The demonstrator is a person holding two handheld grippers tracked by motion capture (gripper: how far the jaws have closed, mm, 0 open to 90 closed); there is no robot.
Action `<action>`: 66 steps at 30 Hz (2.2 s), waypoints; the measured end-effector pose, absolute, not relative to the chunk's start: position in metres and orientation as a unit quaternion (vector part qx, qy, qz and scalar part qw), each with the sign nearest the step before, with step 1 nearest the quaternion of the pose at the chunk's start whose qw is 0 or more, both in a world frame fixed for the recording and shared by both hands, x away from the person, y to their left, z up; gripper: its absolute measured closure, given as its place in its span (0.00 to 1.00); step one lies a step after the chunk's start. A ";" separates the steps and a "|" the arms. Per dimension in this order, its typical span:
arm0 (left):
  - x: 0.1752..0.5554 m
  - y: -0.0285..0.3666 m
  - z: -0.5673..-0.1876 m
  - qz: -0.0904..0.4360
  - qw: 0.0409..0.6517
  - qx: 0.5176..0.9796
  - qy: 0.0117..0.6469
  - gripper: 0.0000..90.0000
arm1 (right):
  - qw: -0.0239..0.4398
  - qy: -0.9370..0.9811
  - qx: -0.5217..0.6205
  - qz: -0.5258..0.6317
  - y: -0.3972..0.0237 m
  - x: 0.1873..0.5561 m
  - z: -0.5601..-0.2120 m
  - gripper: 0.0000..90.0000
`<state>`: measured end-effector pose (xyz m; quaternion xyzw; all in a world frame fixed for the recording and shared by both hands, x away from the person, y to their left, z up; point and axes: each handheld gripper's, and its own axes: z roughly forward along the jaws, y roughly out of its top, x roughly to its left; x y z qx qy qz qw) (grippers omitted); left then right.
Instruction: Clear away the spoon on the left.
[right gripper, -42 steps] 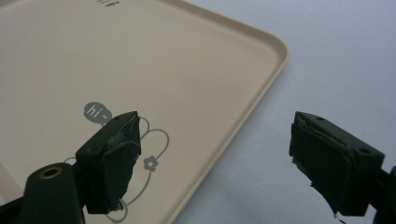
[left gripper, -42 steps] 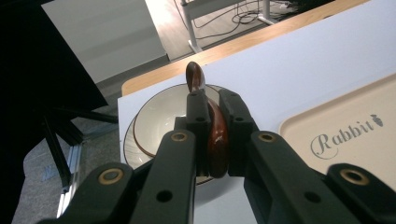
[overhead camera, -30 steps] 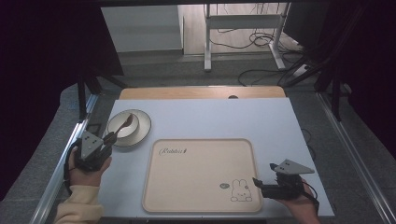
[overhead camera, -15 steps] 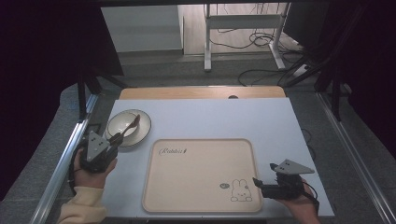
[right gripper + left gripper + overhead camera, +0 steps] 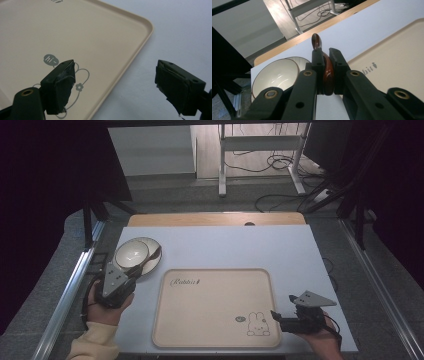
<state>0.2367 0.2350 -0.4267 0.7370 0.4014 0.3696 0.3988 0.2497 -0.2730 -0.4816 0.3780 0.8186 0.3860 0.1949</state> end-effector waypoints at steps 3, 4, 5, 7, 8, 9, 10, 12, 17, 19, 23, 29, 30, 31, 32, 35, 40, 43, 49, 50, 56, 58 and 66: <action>0.236 0.232 -0.428 0.367 0.399 0.741 0.398 0.94 | 0.195 0.819 0.378 0.386 -0.273 0.250 -0.482 0.18; 0.236 0.231 -0.428 0.366 0.399 0.742 0.397 0.94 | 0.195 0.819 0.378 0.386 -0.273 0.250 -0.482 0.18; 0.236 0.230 -0.428 0.365 0.398 0.743 0.395 0.94 | 0.195 0.819 0.378 0.386 -0.273 0.250 -0.482 0.18; 0.235 0.228 -0.429 0.363 0.397 0.746 0.392 0.94 | 0.195 0.819 0.378 0.385 -0.273 0.250 -0.482 0.18; 0.235 0.227 -0.429 0.363 0.398 0.746 0.391 0.94 | 0.195 0.819 0.378 0.385 -0.273 0.250 -0.482 0.18; 0.235 0.226 -0.429 0.362 0.398 0.748 0.390 0.94 | 0.195 0.819 0.378 0.385 -0.273 0.250 -0.482 0.18; 0.235 0.225 -0.430 0.361 0.398 0.749 0.389 0.94 | 0.195 0.819 0.378 0.385 -0.273 0.250 -0.482 0.18; 0.235 0.224 -0.430 0.360 0.397 0.751 0.386 0.94 | 0.195 0.819 0.378 0.385 -0.273 0.250 -0.482 0.18; 0.233 0.219 -0.432 0.357 0.391 0.760 0.378 0.94 | 0.196 0.818 0.379 0.385 -0.273 0.250 -0.482 0.18; 0.233 0.217 -0.432 0.355 0.390 0.762 0.375 0.94 | 0.195 0.818 0.379 0.386 -0.273 0.250 -0.482 0.18; 0.232 0.213 -0.434 0.353 0.390 0.765 0.371 0.94 | 0.196 0.818 0.379 0.386 -0.273 0.250 -0.482 0.18; 0.232 0.207 -0.435 0.347 0.389 0.772 0.363 0.94 | 0.196 0.819 0.378 0.385 -0.273 0.250 -0.482 0.18; 0.231 0.206 -0.435 0.347 0.389 0.773 0.362 0.94 | 0.196 0.819 0.378 0.385 -0.273 0.250 -0.482 0.18; 0.231 0.205 -0.435 0.345 0.390 0.773 0.363 0.94 | 0.196 0.819 0.378 0.385 -0.273 0.250 -0.482 0.18; 0.231 0.204 -0.435 0.345 0.390 0.775 0.359 0.94 | 0.195 0.818 0.379 0.385 -0.273 0.250 -0.482 0.18; 0.230 0.200 -0.438 0.341 0.390 0.778 0.356 0.94 | 0.196 0.818 0.379 0.385 -0.273 0.250 -0.482 0.18; 0.230 0.192 -0.442 0.337 0.382 0.789 0.344 0.94 | 0.196 0.818 0.379 0.385 -0.273 0.250 -0.482 0.18; 0.229 0.188 -0.445 0.333 0.381 0.792 0.341 0.94 | 0.196 0.818 0.379 0.385 -0.273 0.250 -0.482 0.18; 0.228 0.182 -0.450 0.328 0.374 0.801 0.333 0.94 | 0.195 0.819 0.379 0.384 -0.273 0.250 -0.482 0.18; 0.228 0.181 -0.451 0.327 0.373 0.802 0.331 0.94 | 0.195 0.819 0.379 0.383 -0.273 0.250 -0.482 0.18; 0.224 0.176 -0.455 0.327 0.366 0.809 0.322 0.94 | 0.196 0.819 0.378 0.384 -0.273 0.250 -0.483 0.18; 0.222 0.174 -0.457 0.329 0.364 0.811 0.320 0.94 | 0.195 0.820 0.378 0.383 -0.273 0.249 -0.483 0.18; 0.222 0.166 -0.464 0.322 0.352 0.823 0.307 0.94 | 0.194 0.821 0.378 0.382 -0.273 0.250 -0.483 0.18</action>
